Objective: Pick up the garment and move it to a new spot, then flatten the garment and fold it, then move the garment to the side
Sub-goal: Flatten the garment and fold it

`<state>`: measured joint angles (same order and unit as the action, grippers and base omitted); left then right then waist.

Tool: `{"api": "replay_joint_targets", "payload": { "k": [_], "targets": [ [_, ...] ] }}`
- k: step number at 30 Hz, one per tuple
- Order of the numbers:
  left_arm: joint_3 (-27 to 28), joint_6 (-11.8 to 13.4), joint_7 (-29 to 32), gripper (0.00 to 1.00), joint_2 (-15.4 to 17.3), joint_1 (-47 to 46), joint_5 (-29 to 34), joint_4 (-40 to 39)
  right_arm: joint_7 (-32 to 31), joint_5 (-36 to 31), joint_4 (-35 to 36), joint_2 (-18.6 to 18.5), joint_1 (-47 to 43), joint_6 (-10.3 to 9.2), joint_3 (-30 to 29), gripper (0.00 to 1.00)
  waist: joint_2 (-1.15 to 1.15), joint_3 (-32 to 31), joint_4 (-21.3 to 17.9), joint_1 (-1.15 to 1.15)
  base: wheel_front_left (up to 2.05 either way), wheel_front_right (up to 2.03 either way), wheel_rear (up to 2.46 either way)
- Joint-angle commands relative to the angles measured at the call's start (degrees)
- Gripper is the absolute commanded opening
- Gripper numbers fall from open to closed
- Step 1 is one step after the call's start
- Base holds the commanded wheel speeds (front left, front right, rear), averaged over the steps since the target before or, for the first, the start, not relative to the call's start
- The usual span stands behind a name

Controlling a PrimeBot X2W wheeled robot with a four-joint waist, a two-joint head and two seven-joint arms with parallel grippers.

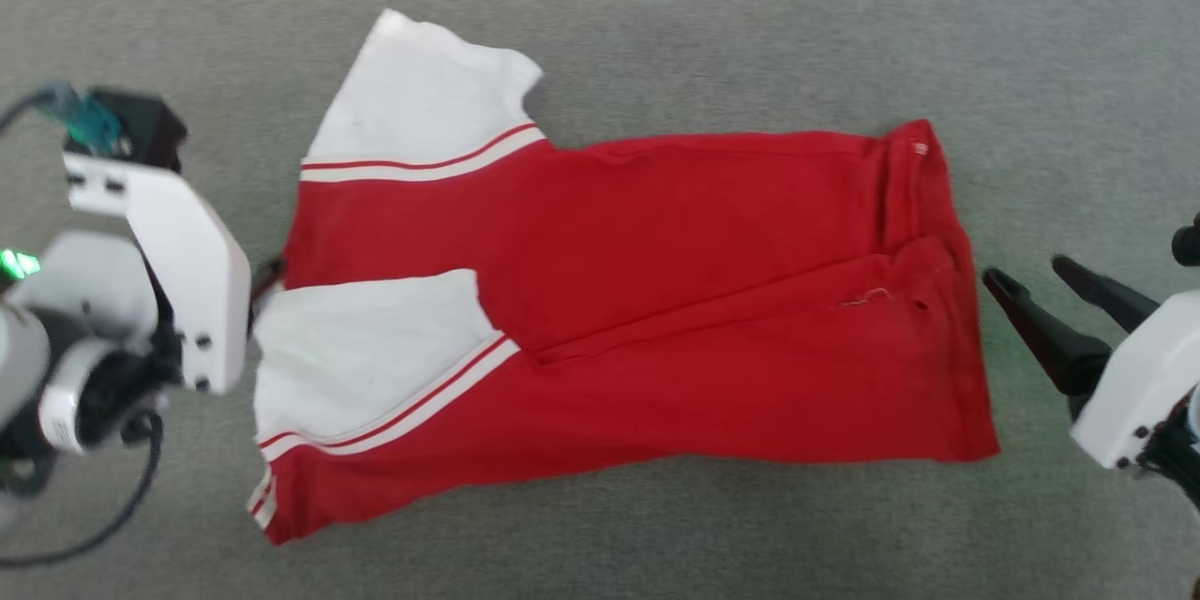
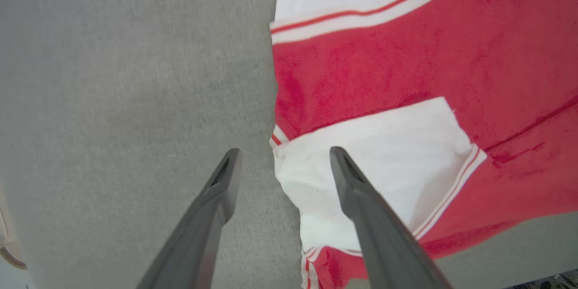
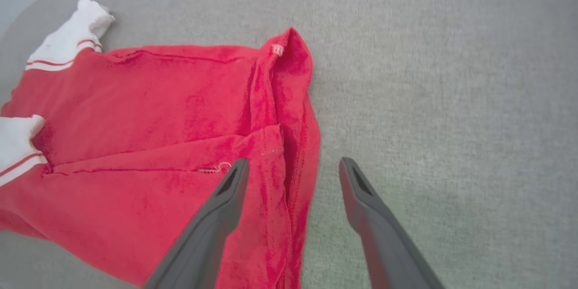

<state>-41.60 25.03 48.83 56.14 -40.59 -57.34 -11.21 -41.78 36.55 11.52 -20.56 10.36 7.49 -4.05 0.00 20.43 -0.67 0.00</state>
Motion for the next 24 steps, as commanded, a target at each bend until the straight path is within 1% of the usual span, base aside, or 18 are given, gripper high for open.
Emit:
{"api": "replay_joint_targets", "payload": {
  "k": [1,5,8,11,14,16,19,24],
  "targets": [
    [0.2,-0.27,-0.26,1.0,-0.25,-0.75,0.13,0.53,1.07,-0.16,0.56,0.29,0.55,0.0,0.45,1.0,0.0,0.29,-1.11,0.0,0.0,0.0,0.0],
    [0.26,-3.32,0.81,1.0,-1.48,-6.04,1.43,3.76,10.12,-1.28,2.07,0.22,1.15,0.0,3.36,1.0,0.0,1.17,-3.94,0.0,0.0,0.0,0.0],
    [0.23,-5.77,0.77,1.0,-2.78,-10.04,3.03,7.75,17.72,-3.02,2.51,0.61,2.46,0.0,5.95,1.0,0.0,2.16,-6.47,0.0,0.0,0.0,0.0],
    [0.19,-8.69,-0.15,1.0,-4.38,-14.32,4.17,12.55,25.32,-5.59,1.83,1.11,3.89,0.0,8.67,1.0,0.0,3.31,-8.95,0.0,0.0,0.0,0.0],
    [-0.24,-10.83,-1.06,1.0,-6.39,-17.73,5.6,17.4,32.76,-8.61,0.39,2.07,6.01,0.0,10.62,1.0,0.0,4.47,-11.18,0.0,0.0,0.0,0.0],
    [-0.82,-11.87,-0.52,1.0,-7.46,-19.64,6.28,20.79,36.64,-10.07,-1.11,3.02,6.69,0.0,11.21,1.0,0.0,5.14,-12.5,0.0,0.0,0.0,0.0],
    [-1.43,-13.17,0.17,1.0,-8.53,-22.36,6.98,26.36,40.61,-11.36,-3.18,4.13,8.04,0.0,12.78,1.0,0.0,6.16,-14.23,0.0,0.0,0.0,0.0],
    [-2.37,-14.18,1.3,1.0,-9.74,-25.04,7.97,34.7,43.4,-11.31,-6.23,4.87,9.39,0.0,15.08,1.0,0.0,7.45,-16.26,0.0,0.0,0.0,0.0]
  ]
}}
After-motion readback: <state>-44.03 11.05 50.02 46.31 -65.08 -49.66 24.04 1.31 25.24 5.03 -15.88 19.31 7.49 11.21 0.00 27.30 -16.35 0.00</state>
